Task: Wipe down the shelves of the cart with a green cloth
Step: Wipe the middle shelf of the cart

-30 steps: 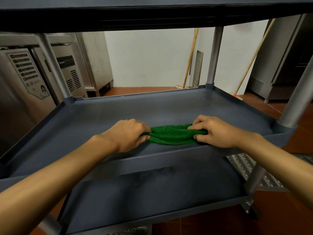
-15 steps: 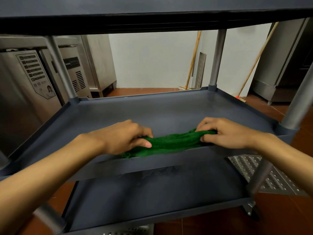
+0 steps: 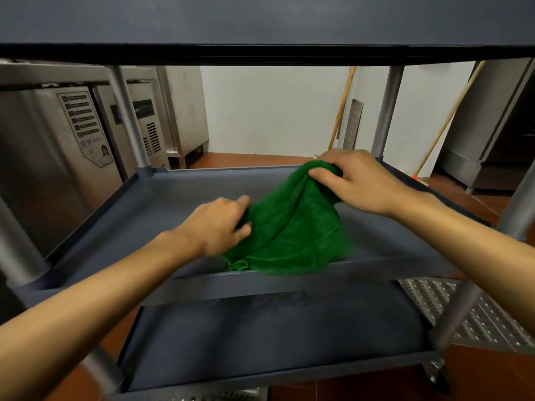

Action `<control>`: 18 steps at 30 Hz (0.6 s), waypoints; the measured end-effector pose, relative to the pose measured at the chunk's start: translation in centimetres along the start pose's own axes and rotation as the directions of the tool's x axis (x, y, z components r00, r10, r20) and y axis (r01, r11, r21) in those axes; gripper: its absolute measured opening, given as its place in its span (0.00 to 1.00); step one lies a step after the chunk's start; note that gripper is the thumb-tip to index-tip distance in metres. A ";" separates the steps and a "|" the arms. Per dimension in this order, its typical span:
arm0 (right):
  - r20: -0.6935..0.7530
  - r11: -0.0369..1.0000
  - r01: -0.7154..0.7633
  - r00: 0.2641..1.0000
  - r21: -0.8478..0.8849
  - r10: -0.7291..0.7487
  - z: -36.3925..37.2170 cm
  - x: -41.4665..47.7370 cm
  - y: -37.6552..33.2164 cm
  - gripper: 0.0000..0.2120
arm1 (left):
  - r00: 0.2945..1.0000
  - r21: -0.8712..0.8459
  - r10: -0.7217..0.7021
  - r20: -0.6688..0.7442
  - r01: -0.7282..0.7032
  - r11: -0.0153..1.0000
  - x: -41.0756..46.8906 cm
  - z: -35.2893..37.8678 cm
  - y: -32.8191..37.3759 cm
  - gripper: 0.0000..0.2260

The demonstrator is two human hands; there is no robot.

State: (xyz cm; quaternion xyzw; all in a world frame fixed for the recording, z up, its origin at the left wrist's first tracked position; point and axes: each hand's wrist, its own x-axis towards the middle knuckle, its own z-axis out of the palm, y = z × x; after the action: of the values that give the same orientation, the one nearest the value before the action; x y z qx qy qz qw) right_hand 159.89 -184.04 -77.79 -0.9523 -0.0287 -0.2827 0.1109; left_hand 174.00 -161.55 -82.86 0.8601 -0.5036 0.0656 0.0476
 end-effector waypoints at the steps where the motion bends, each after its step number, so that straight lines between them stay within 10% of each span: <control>1: -0.021 1.000 0.000 1.000 -0.010 0.000 0.0 0.9 -0.2 0.14 | 0.999 -0.008 -0.025 -0.024 0.025 1.000 -0.1 -0.6 -0.8 0.11; 18: 0.077 0.952 -0.080 0.991 -0.294 0.107 1.7 13.4 -3.1 0.20 | 0.931 0.055 -0.104 -0.349 0.131 0.990 -0.4 -8.1 -13.3 0.13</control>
State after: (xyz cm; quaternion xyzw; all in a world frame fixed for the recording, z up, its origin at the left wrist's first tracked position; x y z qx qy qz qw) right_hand 171.69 -180.78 -71.23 -0.9706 0.0532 -0.2339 -0.0182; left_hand 184.88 -153.53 -75.13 0.8650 -0.4322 0.2319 0.1056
